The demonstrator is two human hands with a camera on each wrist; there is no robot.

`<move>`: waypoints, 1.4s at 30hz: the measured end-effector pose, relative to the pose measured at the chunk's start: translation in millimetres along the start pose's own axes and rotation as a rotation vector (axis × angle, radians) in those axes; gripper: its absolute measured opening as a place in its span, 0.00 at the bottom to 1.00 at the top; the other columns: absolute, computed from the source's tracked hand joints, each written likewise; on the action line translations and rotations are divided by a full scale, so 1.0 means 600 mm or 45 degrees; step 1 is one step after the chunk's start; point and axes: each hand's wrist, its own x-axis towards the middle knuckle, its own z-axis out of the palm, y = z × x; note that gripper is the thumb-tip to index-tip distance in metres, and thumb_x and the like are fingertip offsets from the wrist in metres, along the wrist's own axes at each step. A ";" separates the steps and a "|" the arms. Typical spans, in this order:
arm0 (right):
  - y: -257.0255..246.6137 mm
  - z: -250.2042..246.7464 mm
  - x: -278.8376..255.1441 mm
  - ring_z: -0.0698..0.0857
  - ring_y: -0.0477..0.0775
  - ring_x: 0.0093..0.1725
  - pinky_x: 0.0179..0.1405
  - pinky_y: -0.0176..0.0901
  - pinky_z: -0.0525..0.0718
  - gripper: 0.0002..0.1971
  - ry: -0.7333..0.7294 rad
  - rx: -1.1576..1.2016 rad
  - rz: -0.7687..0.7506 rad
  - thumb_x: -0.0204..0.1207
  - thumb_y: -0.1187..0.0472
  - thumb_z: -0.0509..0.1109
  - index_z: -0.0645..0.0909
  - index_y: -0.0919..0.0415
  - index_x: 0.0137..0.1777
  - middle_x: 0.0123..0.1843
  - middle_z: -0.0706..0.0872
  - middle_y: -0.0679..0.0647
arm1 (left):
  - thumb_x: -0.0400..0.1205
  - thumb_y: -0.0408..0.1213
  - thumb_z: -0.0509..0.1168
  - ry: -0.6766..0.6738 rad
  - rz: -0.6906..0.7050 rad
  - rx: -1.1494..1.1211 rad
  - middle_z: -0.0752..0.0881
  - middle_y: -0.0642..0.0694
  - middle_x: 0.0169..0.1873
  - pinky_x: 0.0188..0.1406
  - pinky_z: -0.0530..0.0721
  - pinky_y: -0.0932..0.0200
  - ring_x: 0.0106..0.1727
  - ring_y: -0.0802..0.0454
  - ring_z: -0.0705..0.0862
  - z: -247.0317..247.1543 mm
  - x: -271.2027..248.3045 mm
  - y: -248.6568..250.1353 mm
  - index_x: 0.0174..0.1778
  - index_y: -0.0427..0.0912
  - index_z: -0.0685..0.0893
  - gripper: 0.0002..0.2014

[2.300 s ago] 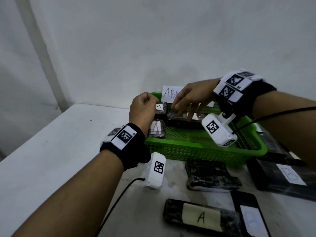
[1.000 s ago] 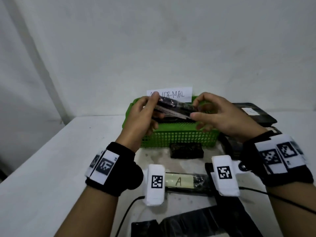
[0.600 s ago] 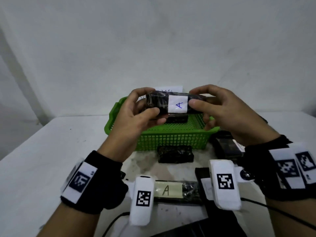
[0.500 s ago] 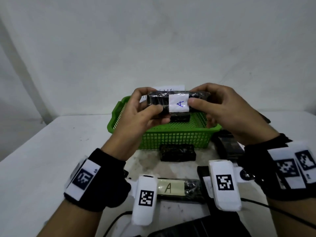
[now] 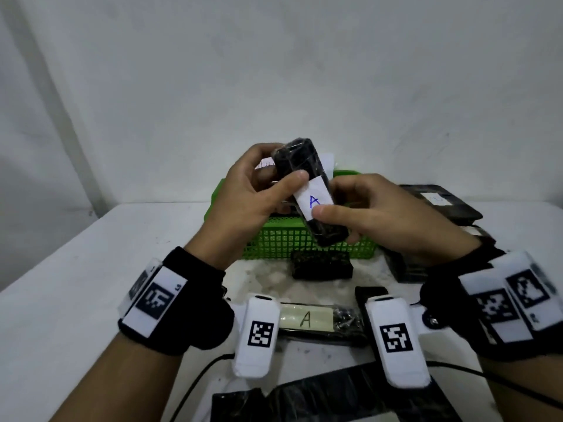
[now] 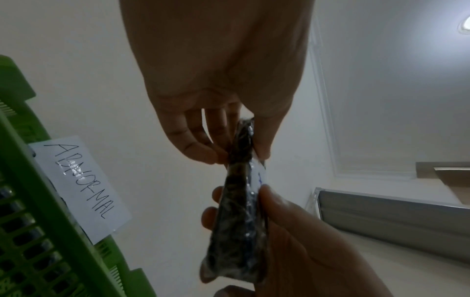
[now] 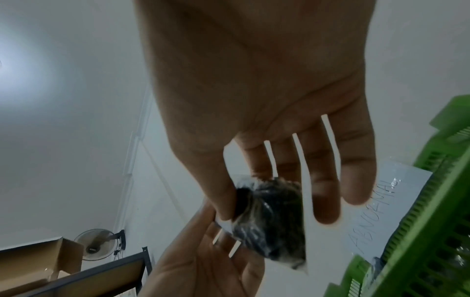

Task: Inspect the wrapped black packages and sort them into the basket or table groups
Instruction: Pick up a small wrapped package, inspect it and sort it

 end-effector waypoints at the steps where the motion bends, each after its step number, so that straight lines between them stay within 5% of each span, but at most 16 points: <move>1: 0.002 0.004 0.003 0.93 0.53 0.50 0.40 0.50 0.89 0.11 0.052 0.052 0.009 0.78 0.53 0.76 0.88 0.53 0.59 0.51 0.94 0.54 | 0.79 0.39 0.75 -0.005 -0.020 -0.016 0.93 0.47 0.46 0.36 0.85 0.60 0.44 0.52 0.91 -0.001 -0.001 -0.001 0.62 0.43 0.81 0.17; 6: 0.001 0.001 0.010 0.95 0.59 0.44 0.36 0.49 0.93 0.10 0.241 0.485 0.105 0.83 0.62 0.71 0.85 0.65 0.61 0.55 0.93 0.63 | 0.69 0.46 0.74 -0.204 -0.121 0.128 0.91 0.52 0.45 0.46 0.91 0.51 0.46 0.54 0.92 -0.001 -0.004 -0.005 0.64 0.46 0.84 0.26; 12: 0.014 -0.009 0.008 0.90 0.40 0.36 0.27 0.30 0.81 0.10 0.213 0.189 0.091 0.80 0.57 0.75 0.88 0.57 0.58 0.45 0.93 0.51 | 0.79 0.33 0.74 -0.235 -0.141 0.187 0.91 0.47 0.55 0.49 0.91 0.54 0.56 0.49 0.91 0.018 -0.005 -0.026 0.69 0.43 0.82 0.22; 18: 0.019 -0.007 0.010 0.93 0.57 0.50 0.42 0.52 0.92 0.08 0.213 0.041 0.043 0.81 0.58 0.74 0.88 0.61 0.56 0.50 0.94 0.58 | 0.81 0.32 0.71 -0.221 -0.121 0.166 0.91 0.46 0.40 0.43 0.89 0.55 0.40 0.52 0.90 0.009 0.000 -0.020 0.70 0.43 0.81 0.20; 21: 0.018 0.004 0.012 0.92 0.57 0.50 0.49 0.62 0.91 0.19 0.223 -0.168 0.034 0.75 0.43 0.71 0.88 0.56 0.56 0.48 0.94 0.54 | 0.83 0.33 0.70 -0.215 -0.037 0.281 0.87 0.48 0.34 0.34 0.82 0.64 0.32 0.58 0.84 0.010 0.000 -0.017 0.69 0.44 0.83 0.18; 25: 0.023 0.023 0.018 0.92 0.49 0.45 0.51 0.60 0.91 0.13 0.290 -0.196 0.036 0.78 0.45 0.71 0.88 0.52 0.54 0.43 0.94 0.47 | 0.83 0.38 0.71 -0.204 0.005 0.410 0.83 0.54 0.31 0.33 0.76 0.64 0.32 0.61 0.80 0.008 0.000 -0.023 0.68 0.51 0.84 0.16; 34: 0.008 0.001 0.011 0.91 0.48 0.38 0.48 0.59 0.91 0.12 0.213 0.252 0.088 0.80 0.53 0.74 0.85 0.56 0.59 0.45 0.93 0.48 | 0.84 0.30 0.68 -0.150 -0.084 0.248 0.85 0.50 0.32 0.29 0.84 0.61 0.30 0.58 0.84 -0.007 0.008 -0.018 0.70 0.42 0.81 0.18; 42: 0.009 -0.008 0.008 0.88 0.48 0.32 0.36 0.46 0.90 0.08 0.128 0.453 0.012 0.79 0.63 0.74 0.84 0.60 0.57 0.43 0.90 0.55 | 0.85 0.28 0.65 -0.169 -0.127 0.058 0.87 0.51 0.36 0.32 0.87 0.62 0.31 0.58 0.85 -0.002 0.003 -0.016 0.70 0.36 0.77 0.16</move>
